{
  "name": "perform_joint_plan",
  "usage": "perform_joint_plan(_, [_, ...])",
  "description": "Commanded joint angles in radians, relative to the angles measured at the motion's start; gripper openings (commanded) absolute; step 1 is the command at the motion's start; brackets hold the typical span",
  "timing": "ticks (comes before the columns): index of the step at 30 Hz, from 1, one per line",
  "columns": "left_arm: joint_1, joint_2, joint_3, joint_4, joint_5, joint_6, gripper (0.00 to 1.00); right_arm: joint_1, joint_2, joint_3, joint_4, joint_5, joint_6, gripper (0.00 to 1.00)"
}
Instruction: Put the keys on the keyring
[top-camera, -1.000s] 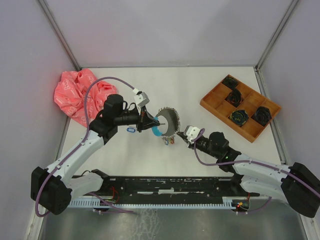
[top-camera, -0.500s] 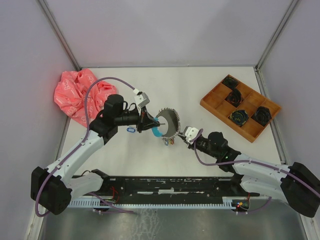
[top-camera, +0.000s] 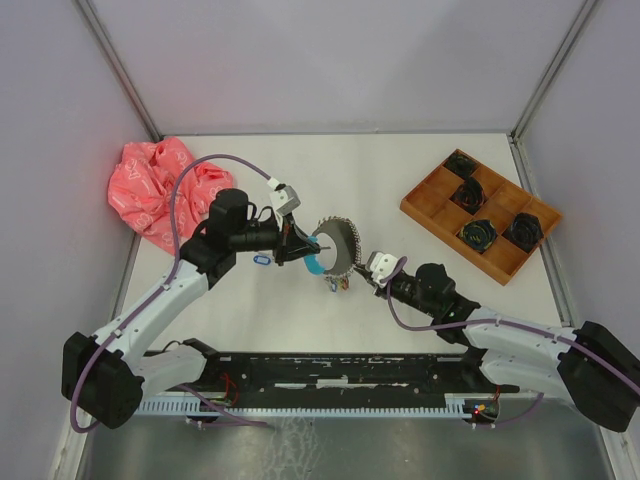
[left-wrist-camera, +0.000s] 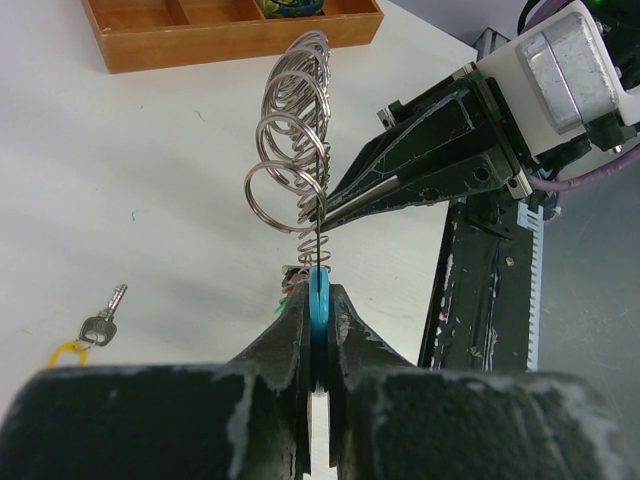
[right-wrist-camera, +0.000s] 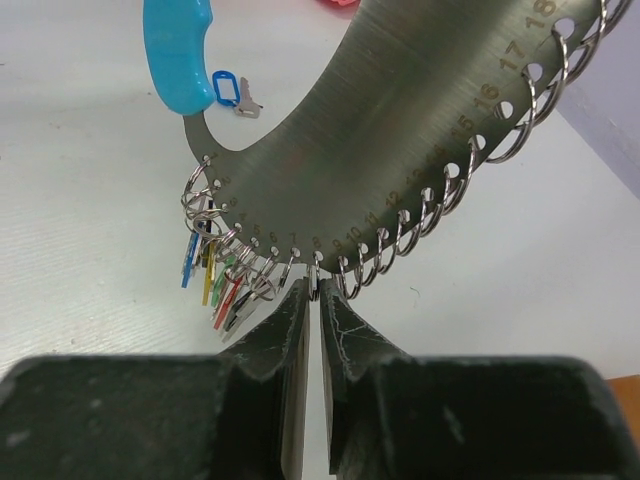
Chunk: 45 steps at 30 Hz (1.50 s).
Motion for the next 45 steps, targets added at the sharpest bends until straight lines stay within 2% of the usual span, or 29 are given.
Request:
perform_joint_plan(1, [-0.004, -0.009, 0.050, 0.062, 0.040, -0.040, 0.03, 0.005, 0.010, 0.028, 0.060, -0.025, 0.021, 0.14])
perform_joint_plan(9, [-0.003, 0.004, 0.045, 0.096, 0.018, -0.114, 0.03, 0.005, -0.003, 0.026, 0.058, -0.029, 0.018, 0.01])
perform_joint_plan(13, [-0.004, 0.026, 0.031, 0.125, 0.011, -0.172, 0.03, 0.005, -0.041, 0.018, 0.049, -0.017, 0.010, 0.01])
perform_joint_plan(21, [-0.002, 0.069, -0.053, 0.303, 0.018, -0.371, 0.03, 0.005, -0.174, -0.012, -0.022, 0.009, -0.001, 0.01])
perform_joint_plan(27, [-0.003, 0.100, -0.127, 0.376, -0.026, -0.464, 0.12, 0.005, -0.285, -0.024, -0.101, 0.006, -0.002, 0.01])
perform_joint_plan(34, [-0.002, 0.124, -0.214, 0.381, -0.118, -0.483, 0.23, 0.004, -0.347, -0.018, -0.182, -0.032, -0.004, 0.01])
perform_joint_plan(38, [-0.001, 0.154, -0.227, 0.389, -0.147, -0.475, 0.25, 0.005, -0.366, -0.016, -0.220, -0.037, -0.005, 0.01])
perform_joint_plan(45, [0.009, 0.193, -0.247, 0.403, -0.209, -0.475, 0.37, 0.004, -0.380, -0.008, -0.261, -0.032, -0.004, 0.01])
